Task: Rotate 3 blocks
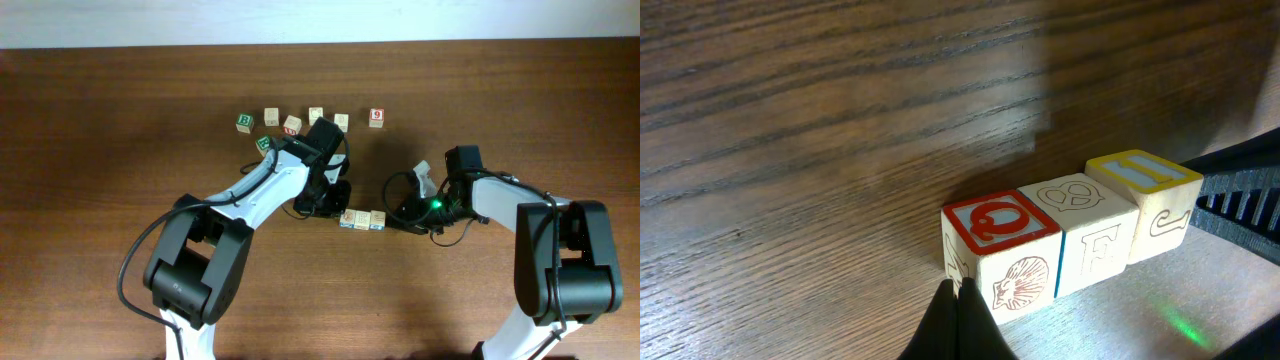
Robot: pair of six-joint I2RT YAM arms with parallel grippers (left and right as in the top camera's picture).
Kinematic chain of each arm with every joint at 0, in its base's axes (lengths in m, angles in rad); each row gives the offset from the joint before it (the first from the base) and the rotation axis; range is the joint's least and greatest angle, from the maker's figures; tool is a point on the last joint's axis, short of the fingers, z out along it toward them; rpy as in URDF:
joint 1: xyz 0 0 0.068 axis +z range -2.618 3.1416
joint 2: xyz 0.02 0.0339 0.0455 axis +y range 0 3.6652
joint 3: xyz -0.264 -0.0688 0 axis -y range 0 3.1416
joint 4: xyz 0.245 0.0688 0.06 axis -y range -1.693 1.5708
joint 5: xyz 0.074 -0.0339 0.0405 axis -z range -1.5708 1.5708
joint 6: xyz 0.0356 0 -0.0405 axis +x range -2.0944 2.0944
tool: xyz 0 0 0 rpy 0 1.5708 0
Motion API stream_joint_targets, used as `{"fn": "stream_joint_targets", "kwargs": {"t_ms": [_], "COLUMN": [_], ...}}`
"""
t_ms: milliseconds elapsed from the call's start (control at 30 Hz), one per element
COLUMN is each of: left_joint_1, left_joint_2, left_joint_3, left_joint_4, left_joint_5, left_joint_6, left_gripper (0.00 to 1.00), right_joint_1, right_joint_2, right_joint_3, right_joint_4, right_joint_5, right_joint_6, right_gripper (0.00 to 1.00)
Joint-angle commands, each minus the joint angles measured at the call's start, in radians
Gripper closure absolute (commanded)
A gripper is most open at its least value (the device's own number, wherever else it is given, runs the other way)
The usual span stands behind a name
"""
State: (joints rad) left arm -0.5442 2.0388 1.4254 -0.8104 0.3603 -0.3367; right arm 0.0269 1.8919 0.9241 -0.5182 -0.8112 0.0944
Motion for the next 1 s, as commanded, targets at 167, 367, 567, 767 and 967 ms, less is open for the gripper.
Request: {"fn": "stream_joint_targets", "kwargs": {"t_ms": [167,367,567,767,967], "left_joint_1": [-0.023,-0.023,-0.023,-0.023,-0.023], "left_joint_2": [0.011,0.011,0.011,0.011,0.011], "left_joint_3": [-0.011,-0.011,-0.011,-0.011,-0.011], "left_joint_4": [0.01,0.011,0.014,0.017,0.017], "left_joint_5": [0.021,0.021,0.021,0.021,0.021], "left_joint_6": [-0.018,-0.018,-0.018,-0.018,-0.018], "left_gripper": [1.0,1.0,1.0,1.0,1.0], "right_joint_1": [0.006,0.006,0.006,0.006,0.007], "right_joint_2": [0.013,0.011,0.01,0.01,-0.016], "right_joint_3": [-0.005,-0.002,0.011,0.03,0.03], "right_joint_4": [0.002,-0.001,-0.021,-0.031,-0.043], "right_joint_5": [-0.031,-0.047,-0.078,-0.147,-0.147], "right_joint_6": [-0.02,-0.039,-0.08,-0.095,-0.095], "right_gripper": [0.96,0.96,0.96,0.96,0.96]}}
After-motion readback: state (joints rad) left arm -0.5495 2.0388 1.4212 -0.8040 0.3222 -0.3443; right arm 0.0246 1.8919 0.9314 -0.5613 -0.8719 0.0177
